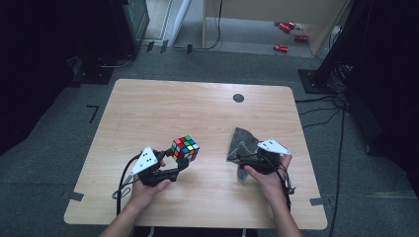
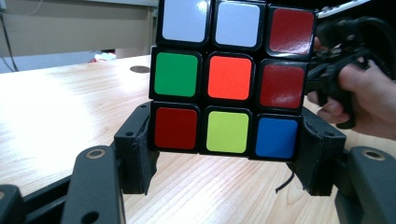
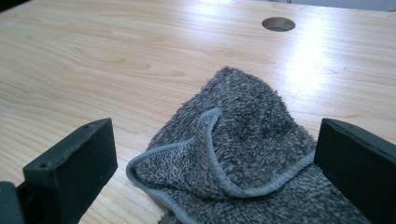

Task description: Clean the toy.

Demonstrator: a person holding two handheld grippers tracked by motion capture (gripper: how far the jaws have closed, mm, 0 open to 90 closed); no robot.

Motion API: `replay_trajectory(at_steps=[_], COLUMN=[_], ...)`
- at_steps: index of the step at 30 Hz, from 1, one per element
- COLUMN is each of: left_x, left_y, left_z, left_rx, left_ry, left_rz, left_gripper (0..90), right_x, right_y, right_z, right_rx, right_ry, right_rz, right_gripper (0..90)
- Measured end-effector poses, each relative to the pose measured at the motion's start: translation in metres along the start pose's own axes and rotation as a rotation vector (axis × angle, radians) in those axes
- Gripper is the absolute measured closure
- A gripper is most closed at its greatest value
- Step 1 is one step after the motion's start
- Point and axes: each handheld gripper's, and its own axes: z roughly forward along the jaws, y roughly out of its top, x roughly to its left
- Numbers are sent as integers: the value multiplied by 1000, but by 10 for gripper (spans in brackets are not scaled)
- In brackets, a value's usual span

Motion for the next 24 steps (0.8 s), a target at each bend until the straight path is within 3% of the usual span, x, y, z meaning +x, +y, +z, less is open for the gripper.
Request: replay_trajectory(at_steps=[12, 16, 19, 24], left_x=[8, 11, 12, 13], left_y=[5, 4, 4, 3], left_z=[2, 8, 10, 18], left_rx=[52, 100, 138, 216], left_ry=[102, 142, 183, 240], left_rz=[-37, -63, -61, -62], left_gripper=[350, 350, 350, 350], right_x=[-10, -12, -15, -24], right_y=[2, 0, -5, -15], right_z=[-18, -22, -28, -37], right_rx=[9, 39, 50, 46], right_ry=[-28, -50, -61, -65], right_rz=[28, -14, -34, -13], right_gripper=[0, 0, 0, 0])
